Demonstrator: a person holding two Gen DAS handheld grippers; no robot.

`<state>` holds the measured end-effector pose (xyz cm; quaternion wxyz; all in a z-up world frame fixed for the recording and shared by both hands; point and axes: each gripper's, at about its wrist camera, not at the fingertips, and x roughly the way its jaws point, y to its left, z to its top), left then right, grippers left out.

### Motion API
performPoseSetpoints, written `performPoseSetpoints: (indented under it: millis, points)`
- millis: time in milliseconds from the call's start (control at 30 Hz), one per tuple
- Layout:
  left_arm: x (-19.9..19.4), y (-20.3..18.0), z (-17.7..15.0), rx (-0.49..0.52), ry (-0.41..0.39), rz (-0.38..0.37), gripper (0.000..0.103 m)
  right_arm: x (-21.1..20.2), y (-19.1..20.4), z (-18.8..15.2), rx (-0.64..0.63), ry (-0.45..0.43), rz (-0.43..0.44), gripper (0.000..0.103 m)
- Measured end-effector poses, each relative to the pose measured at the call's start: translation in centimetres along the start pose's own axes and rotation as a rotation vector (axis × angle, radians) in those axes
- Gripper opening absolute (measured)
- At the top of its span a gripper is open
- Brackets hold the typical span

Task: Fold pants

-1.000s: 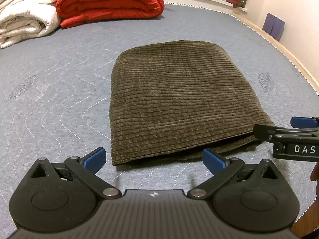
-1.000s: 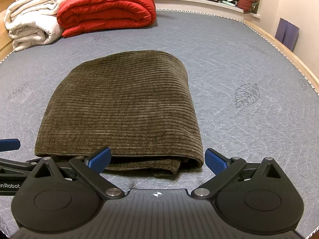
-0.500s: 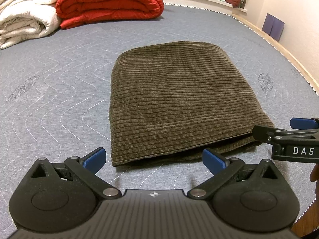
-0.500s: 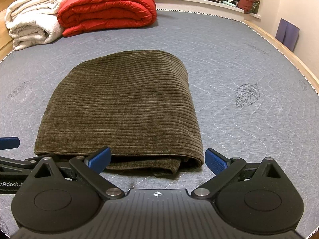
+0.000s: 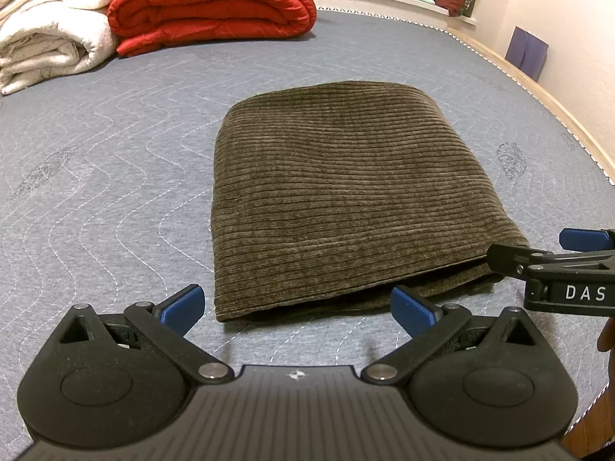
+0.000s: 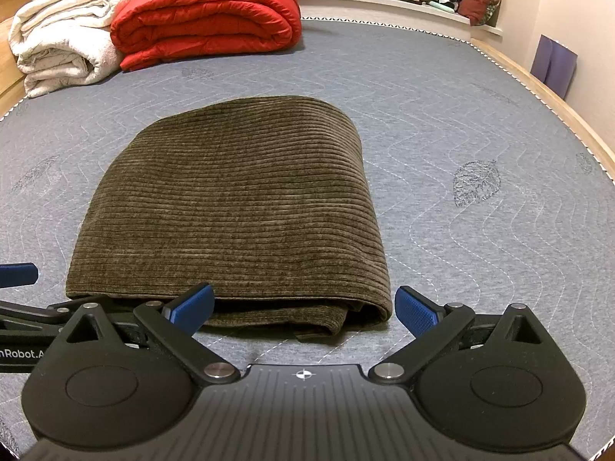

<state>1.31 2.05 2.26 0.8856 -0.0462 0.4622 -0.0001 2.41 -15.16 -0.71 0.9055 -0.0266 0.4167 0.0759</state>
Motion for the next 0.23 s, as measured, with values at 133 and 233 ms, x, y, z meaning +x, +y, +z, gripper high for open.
performPoseSetpoints:
  millis: [133,233]
  points:
    - [0.04,0.12,0.0,-0.001,-0.001,0.0,0.103,0.02,0.0,-0.02,-0.001,0.0,0.0,0.1]
    - [0.1,0.17,0.0,0.001,-0.002,0.002,0.103,-0.01,0.02,0.0,0.001,0.001,0.0,0.1]
